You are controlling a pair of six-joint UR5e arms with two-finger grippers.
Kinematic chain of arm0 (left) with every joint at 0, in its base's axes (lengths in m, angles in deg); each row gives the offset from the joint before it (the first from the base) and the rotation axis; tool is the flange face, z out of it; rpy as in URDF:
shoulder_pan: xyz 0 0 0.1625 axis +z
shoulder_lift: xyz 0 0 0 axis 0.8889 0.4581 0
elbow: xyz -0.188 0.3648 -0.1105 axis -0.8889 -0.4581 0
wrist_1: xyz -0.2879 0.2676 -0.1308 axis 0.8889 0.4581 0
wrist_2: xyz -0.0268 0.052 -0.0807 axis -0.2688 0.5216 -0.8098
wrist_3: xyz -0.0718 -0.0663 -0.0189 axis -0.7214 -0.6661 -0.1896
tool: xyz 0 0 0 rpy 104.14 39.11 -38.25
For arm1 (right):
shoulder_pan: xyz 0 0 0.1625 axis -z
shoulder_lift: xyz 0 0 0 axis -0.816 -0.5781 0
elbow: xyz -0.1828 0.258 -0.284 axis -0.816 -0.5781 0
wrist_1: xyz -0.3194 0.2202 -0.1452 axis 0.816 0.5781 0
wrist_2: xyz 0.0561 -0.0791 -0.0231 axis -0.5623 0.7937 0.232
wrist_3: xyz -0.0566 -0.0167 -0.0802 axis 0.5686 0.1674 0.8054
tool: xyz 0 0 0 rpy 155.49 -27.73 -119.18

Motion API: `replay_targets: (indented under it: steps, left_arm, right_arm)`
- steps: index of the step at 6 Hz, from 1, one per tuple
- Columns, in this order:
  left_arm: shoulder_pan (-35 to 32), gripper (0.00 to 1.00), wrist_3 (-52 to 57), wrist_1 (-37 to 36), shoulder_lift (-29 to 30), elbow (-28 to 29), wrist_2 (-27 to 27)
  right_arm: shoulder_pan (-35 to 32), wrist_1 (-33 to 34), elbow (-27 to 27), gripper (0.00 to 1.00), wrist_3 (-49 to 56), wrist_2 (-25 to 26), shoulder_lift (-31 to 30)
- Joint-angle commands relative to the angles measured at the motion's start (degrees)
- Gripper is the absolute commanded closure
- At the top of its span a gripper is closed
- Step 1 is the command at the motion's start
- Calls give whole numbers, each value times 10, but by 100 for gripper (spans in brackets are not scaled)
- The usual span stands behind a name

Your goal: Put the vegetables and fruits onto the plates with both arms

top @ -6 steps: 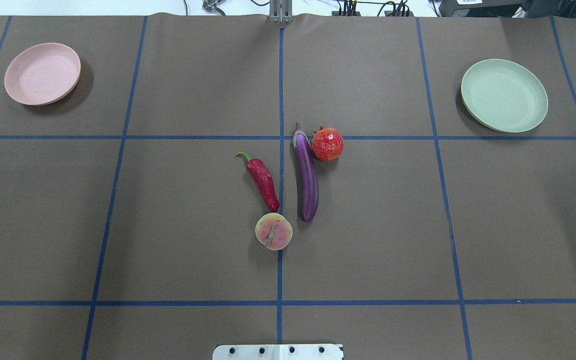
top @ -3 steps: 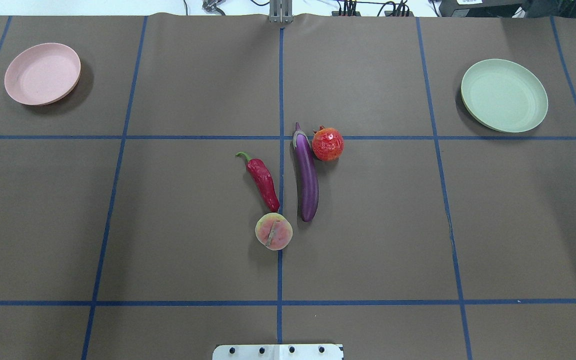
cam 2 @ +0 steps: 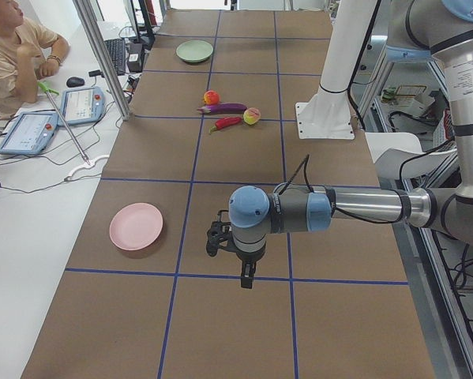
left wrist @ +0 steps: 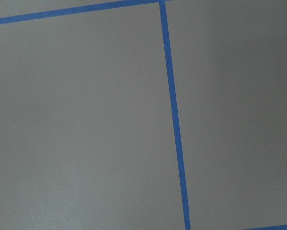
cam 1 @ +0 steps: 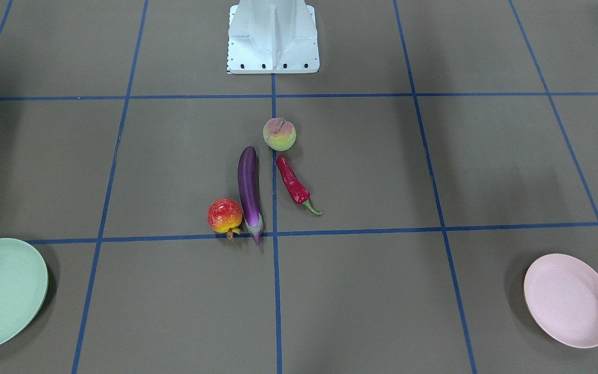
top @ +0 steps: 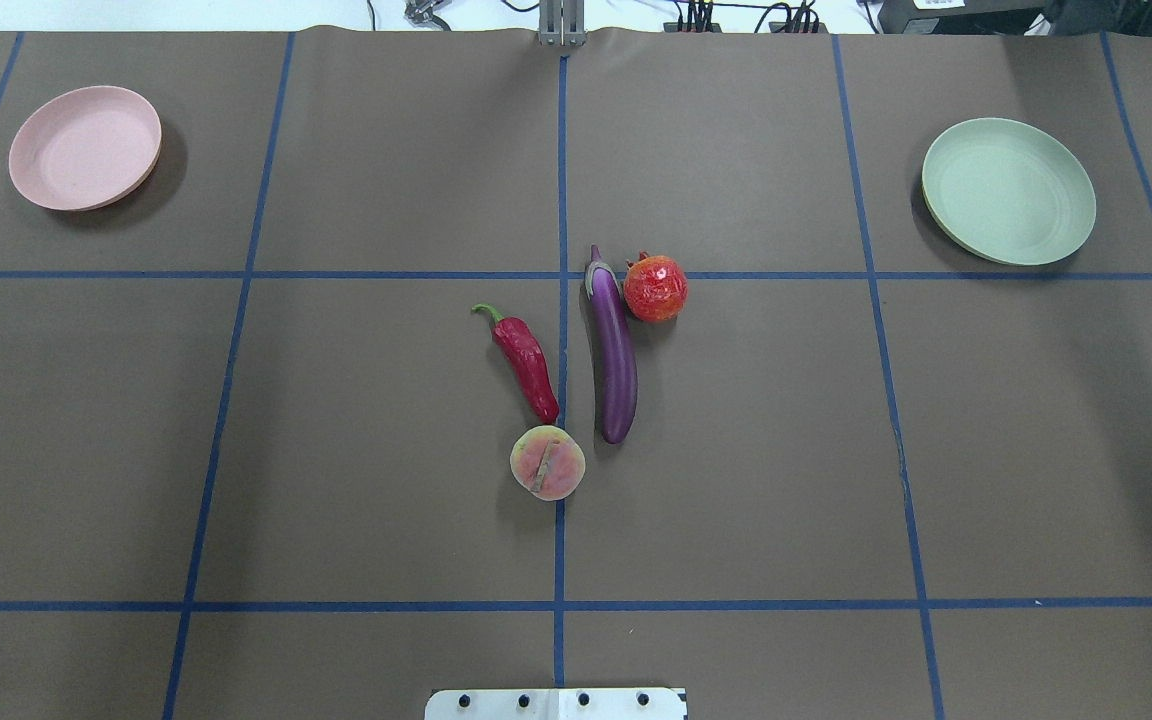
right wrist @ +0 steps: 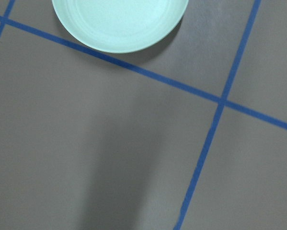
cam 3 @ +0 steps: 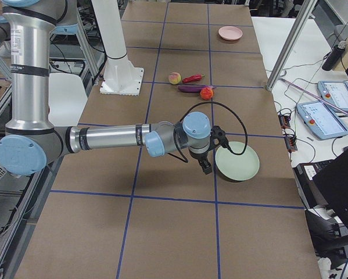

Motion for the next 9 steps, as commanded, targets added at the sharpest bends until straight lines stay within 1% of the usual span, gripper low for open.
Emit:
replay_targets:
  steps: [1, 2, 3, 4, 5, 6, 7, 8, 9]
  left_arm:
    - [1, 0, 0, -1, -1, 0, 0]
    - [1, 0, 0, -1, 0, 0, 0]
    - [2, 0, 0, -1, 0, 0, 0]
    - [4, 0, 0, 0, 1, 0, 0]
    - [4, 0, 0, 0, 0, 0, -4]
    - [5, 0, 0, -1, 0, 1, -25]
    - [5, 0, 0, -1, 0, 1, -30]
    - [5, 0, 0, -1, -1, 2, -30]
    - [6, 0, 0, -1, -1, 3, -30]
  right_arm:
    - [15, -15, -19, 0, -15, -12, 20]
    - [39, -52, -15, 0, -16, -14, 21]
    - [93, -71, -31, 0, -17, -10, 76]
    - [135, -73, -32, 0, -51, -9, 108]
    - [164, -73, -33, 0, -100, 5, 148]
    - [206, -72, -37, 0, -169, 34, 199]
    - [277, -72, -36, 0, -266, 120, 245]
    - [340, -69, -38, 0, -336, 194, 279]
    - [388, -63, -43, 0, -388, 234, 315]
